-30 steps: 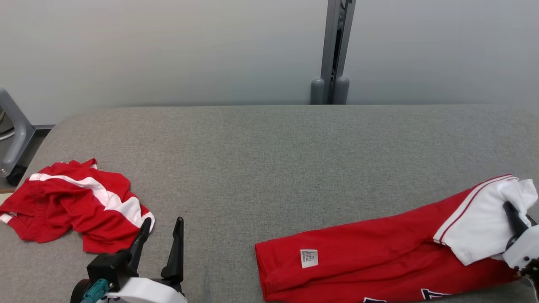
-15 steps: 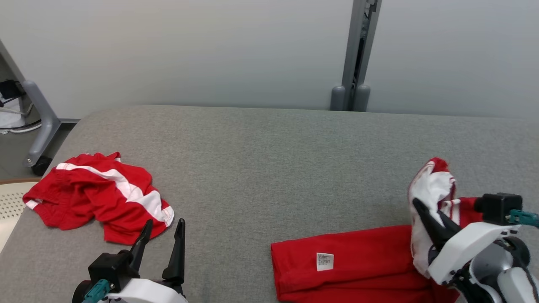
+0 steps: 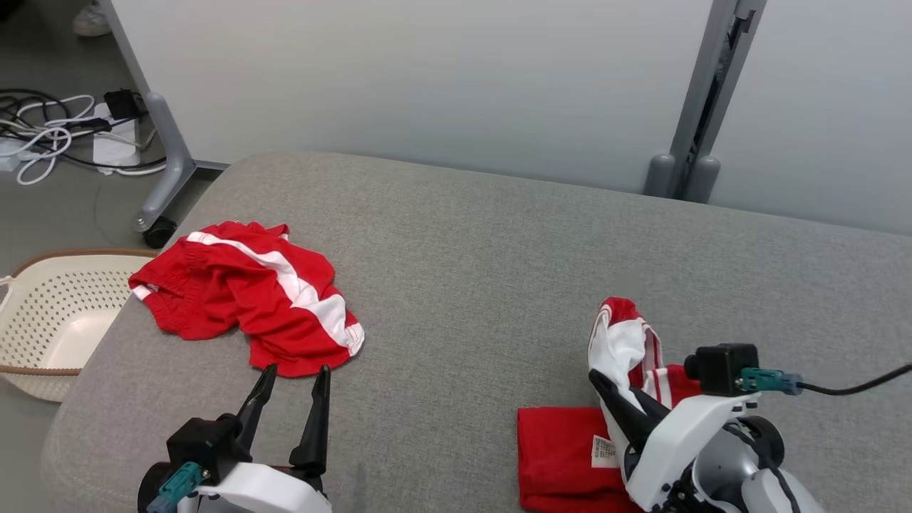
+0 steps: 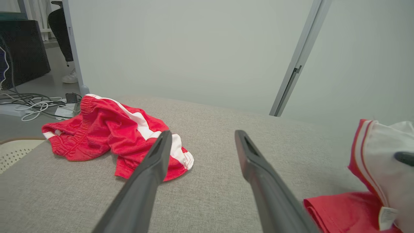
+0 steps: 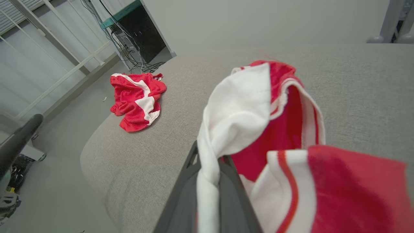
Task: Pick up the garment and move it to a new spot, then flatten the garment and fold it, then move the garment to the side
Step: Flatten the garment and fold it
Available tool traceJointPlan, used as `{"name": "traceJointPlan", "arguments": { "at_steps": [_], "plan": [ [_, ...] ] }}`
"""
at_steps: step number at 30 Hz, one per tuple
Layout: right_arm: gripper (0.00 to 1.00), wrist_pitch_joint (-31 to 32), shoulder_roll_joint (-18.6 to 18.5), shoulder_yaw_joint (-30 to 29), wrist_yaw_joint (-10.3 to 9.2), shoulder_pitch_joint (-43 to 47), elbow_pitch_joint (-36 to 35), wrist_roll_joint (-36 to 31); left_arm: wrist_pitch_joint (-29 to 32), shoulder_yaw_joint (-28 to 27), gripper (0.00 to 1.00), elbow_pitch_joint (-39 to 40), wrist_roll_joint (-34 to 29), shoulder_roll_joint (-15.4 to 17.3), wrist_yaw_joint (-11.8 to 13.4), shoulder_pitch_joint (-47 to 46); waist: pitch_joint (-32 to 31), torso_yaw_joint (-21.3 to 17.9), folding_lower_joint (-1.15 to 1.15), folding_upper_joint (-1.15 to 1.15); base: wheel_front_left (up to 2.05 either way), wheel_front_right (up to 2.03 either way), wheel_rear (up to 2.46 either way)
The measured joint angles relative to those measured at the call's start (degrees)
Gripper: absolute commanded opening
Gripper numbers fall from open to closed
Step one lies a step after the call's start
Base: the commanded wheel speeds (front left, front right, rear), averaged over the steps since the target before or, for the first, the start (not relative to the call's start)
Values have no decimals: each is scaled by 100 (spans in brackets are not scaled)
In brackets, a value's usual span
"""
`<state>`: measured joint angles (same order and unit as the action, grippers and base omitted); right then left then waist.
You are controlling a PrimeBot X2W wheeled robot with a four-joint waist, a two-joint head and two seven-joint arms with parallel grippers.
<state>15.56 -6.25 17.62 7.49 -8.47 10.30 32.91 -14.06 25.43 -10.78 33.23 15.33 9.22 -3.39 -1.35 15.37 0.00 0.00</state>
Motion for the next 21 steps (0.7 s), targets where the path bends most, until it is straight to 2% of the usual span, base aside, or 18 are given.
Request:
{"name": "traceJointPlan", "arguments": {
  "at_steps": [5, 6, 7, 8, 9, 15, 21],
  "plan": [
    [0, -30, 141, 218, 0, -218, 501, 21, 11, 22, 100, -35, 0, 1, -8, -58, 80, 148, 0, 0, 0, 0, 0],
    [6, -43, 158, 269, 0, -261, 617, 22, 11, 30, 100, -41, 0, -3, -8, -65, 98, 158, 0, 0, 0, 0, 0],
    [38, -47, 178, 311, 0, -298, 739, 22, 11, 33, 100, -45, 0, -5, -8, -71, 112, 163, 0, 0, 0, 0, 0],
    [56, -49, 199, 355, 0, -320, 865, 22, 10, 34, 100, -49, 1, -5, -8, -74, 125, 163, 0, 0, 0, 0, 0],
    [100, -49, 208, 399, 0, -338, 961, 22, 10, 31, 100, -55, 1, -5, -8, -77, 134, 157, 0, 0, 0, 0, 0],
    [100, -260, 260, 761, 0, -523, 1037, 289, 10, 31, 100, -74, 7, -2, 7, -87, 143, -26, 0, 0, 0, 0, 0],
    [100, -582, 175, 905, 0, -627, 437, 670, 10, 0, 100, -55, 23, 29, 42, -88, 70, -363, 0, 0, 0, 0, 0]
  ]
}}
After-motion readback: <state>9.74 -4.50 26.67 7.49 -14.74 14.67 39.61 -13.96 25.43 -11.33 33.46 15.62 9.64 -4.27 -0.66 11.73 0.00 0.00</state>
